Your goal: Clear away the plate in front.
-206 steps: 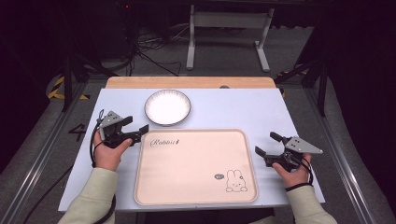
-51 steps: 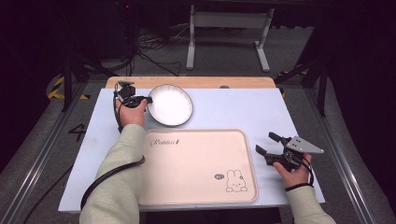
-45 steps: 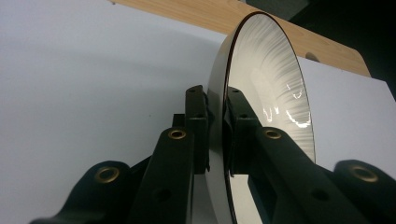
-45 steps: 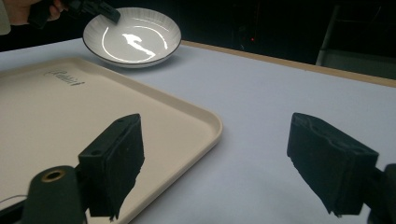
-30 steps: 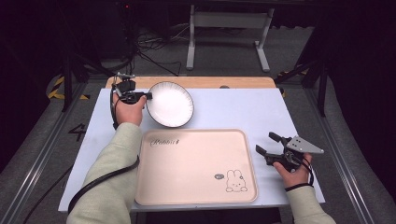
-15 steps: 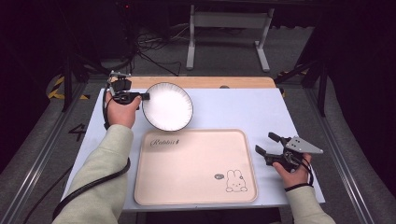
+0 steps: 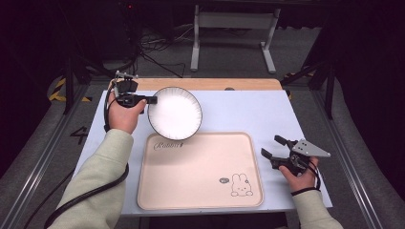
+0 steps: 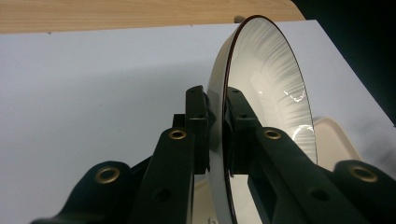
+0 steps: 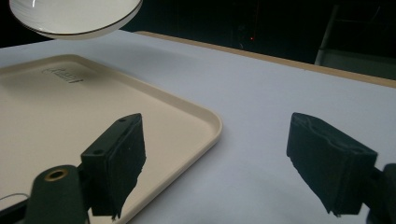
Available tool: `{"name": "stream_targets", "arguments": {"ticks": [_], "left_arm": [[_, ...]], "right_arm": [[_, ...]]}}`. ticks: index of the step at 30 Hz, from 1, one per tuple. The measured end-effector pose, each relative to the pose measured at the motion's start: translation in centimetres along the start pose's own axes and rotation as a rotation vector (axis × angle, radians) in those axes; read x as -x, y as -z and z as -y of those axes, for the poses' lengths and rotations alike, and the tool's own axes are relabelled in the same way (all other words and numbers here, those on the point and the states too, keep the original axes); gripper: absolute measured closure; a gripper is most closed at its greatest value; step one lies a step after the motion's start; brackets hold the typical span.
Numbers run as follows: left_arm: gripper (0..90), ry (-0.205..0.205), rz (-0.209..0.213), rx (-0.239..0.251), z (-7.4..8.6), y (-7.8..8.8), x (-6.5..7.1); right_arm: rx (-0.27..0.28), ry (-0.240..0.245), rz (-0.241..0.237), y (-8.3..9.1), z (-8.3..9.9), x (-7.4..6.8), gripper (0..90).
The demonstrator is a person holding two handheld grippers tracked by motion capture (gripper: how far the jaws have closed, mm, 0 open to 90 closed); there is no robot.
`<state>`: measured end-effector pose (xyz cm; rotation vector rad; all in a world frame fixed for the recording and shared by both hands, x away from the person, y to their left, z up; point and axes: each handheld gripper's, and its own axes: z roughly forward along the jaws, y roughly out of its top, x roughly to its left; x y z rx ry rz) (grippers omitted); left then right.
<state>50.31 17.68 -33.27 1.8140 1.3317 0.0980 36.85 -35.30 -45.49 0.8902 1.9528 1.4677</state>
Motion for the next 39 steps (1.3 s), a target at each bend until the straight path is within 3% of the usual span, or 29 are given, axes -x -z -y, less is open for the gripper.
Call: {"name": "stream_targets", "arguments": {"ticks": [8,19,29,39], "left_arm": [[82.4,-0.046,0.054,-0.043,0.4,0.7,1.1],[82.3,-0.115,0.094,-0.083,0.8,1.2,3.2],[82.3,-0.200,0.123,-0.128,1.0,1.1,5.3],[82.3,-0.242,0.157,-0.170,1.6,0.5,6.7]], "right_arm": [[0.001,0.000,0.000,0.0,0.0,0.0,19.9],[0.000,0.000,0.001,0.0,0.0,0.0,19.9],[0.001,0.000,0.001,0.0,0.0,0.0,19.9],[0.000,0.004,0.002,0.0,0.0,0.0,19.9]]}}
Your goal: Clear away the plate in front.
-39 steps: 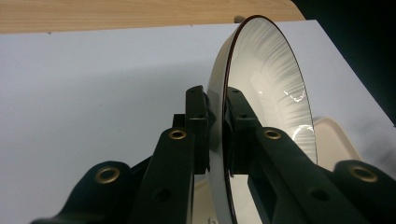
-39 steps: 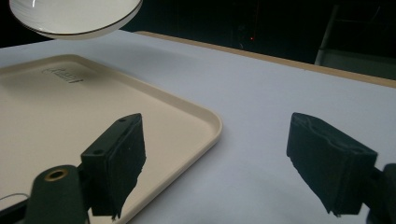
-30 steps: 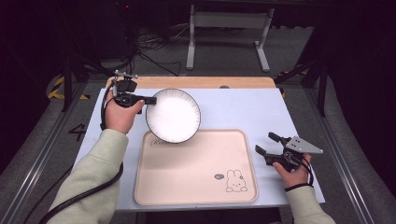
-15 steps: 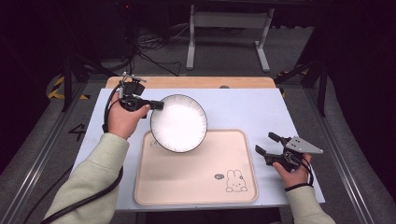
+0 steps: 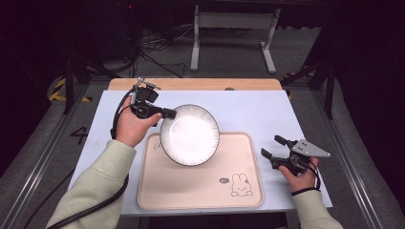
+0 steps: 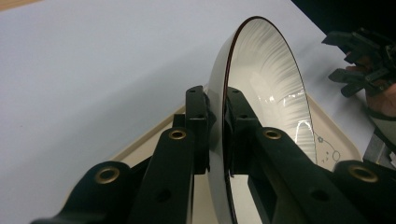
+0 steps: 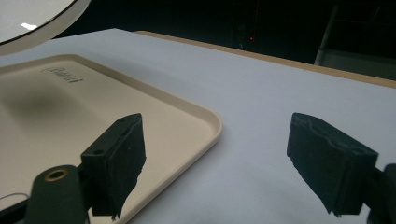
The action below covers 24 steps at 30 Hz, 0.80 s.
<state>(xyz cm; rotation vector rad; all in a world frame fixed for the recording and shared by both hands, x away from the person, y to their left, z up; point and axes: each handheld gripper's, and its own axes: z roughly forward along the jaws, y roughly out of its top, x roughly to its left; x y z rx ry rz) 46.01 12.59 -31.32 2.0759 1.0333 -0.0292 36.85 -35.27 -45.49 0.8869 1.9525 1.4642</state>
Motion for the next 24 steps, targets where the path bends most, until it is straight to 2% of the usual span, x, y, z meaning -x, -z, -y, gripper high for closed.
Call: {"name": "stream_targets", "arguments": {"ticks": [8,24], "left_arm": [[82.3,-0.021,0.026,-0.040,0.4,-1.1,0.4],[82.3,-0.004,0.078,-0.093,2.3,-4.2,0.4]], "right_arm": [[-0.001,0.001,0.001,0.0,0.0,0.0,20.0],[-0.003,0.003,0.002,0.0,0.0,-0.1,20.3]]}}
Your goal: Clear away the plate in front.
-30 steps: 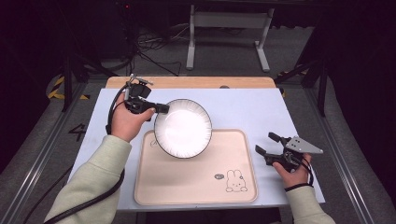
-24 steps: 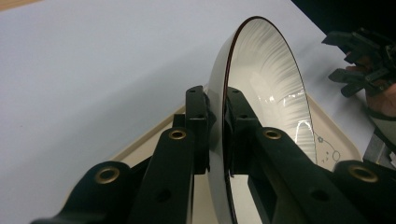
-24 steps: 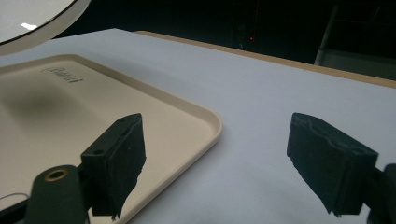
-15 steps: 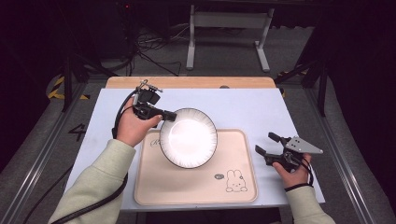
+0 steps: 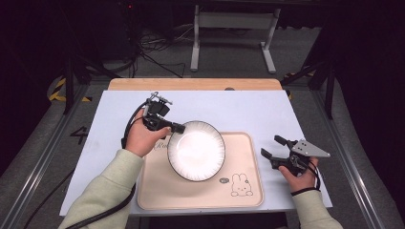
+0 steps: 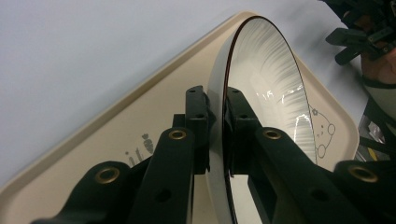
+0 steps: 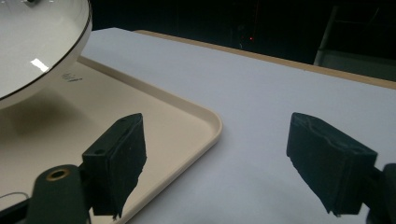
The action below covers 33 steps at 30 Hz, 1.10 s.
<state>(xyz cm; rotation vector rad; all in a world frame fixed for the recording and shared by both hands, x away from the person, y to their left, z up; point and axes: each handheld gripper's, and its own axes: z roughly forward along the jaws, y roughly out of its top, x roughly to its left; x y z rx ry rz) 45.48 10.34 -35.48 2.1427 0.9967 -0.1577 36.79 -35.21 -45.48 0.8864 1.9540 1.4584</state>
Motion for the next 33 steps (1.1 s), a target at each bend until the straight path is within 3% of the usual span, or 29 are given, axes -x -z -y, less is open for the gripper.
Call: {"name": "stream_targets", "arguments": {"ticks": [8,15,33], "left_arm": [[82.4,0.007,0.037,-0.018,0.7,-1.1,-0.1],[82.3,-0.002,0.042,-0.037,1.0,-1.7,0.2],[82.0,0.041,0.090,-0.052,1.9,-3.8,-0.8]], "right_arm": [[0.002,0.004,0.000,0.0,0.0,0.0,20.3],[0.001,0.004,0.001,0.0,0.0,0.0,20.3],[0.001,0.004,0.003,0.0,0.0,-0.1,20.3]]}}
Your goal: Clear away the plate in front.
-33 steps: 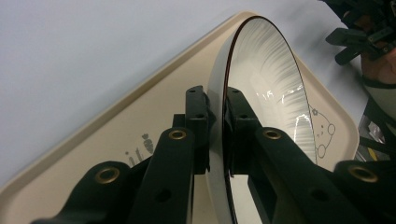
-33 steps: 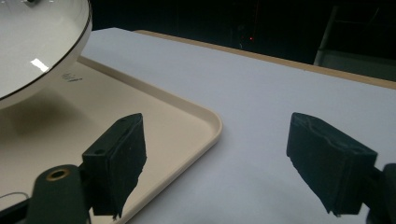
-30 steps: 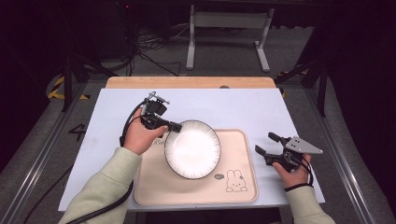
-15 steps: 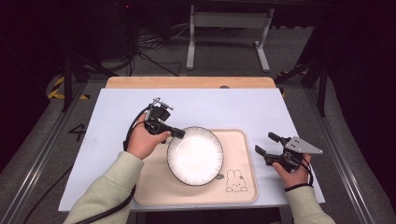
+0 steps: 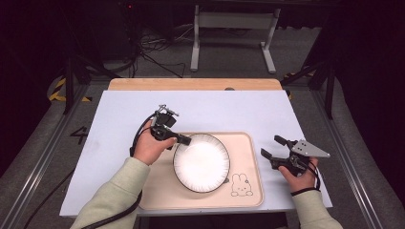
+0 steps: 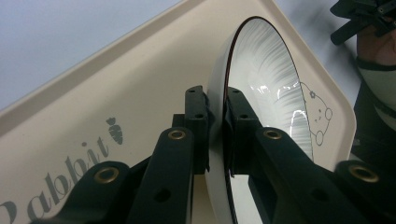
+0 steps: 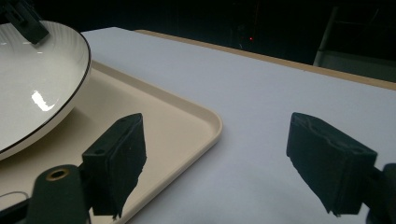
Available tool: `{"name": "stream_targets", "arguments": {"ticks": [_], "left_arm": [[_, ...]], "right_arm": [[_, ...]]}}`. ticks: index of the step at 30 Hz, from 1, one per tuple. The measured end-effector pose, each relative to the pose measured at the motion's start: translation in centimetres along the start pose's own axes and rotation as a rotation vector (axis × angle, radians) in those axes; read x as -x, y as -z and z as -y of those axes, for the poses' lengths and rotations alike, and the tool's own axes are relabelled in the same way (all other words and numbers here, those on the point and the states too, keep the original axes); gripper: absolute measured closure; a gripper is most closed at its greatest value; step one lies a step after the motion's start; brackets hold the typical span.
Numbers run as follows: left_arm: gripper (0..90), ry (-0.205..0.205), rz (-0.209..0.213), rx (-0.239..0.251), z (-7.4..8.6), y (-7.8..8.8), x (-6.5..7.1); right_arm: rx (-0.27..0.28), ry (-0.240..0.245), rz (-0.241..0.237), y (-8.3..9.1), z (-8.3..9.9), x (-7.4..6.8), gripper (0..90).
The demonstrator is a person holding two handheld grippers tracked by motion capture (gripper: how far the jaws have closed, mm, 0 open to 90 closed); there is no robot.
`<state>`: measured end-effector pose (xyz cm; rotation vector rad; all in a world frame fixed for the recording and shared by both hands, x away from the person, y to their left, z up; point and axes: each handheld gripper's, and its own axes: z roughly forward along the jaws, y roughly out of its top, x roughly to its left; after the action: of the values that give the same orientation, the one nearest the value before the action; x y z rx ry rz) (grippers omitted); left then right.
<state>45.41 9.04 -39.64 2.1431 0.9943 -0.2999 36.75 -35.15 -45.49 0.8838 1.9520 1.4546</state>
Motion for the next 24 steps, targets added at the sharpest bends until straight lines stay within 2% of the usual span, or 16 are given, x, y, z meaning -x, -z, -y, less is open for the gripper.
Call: {"name": "stream_targets", "arguments": {"ticks": [9,12,22,24], "left_arm": [[82.7,0.029,0.020,0.020,0.5,-0.7,-1.0],[82.7,0.028,0.038,0.032,0.6,-1.0,-1.4],[83.6,0.042,0.038,0.026,0.8,-2.0,-2.4],[83.9,0.044,0.021,0.012,0.9,-2.3,-2.5]], "right_arm": [[0.001,0.000,0.000,0.0,0.0,0.0,20.3],[0.001,-0.001,0.000,0.0,0.0,0.0,20.3],[0.002,-0.002,-0.003,0.0,0.0,0.1,20.2],[0.002,-0.002,-0.003,0.0,0.0,0.1,20.2]]}}
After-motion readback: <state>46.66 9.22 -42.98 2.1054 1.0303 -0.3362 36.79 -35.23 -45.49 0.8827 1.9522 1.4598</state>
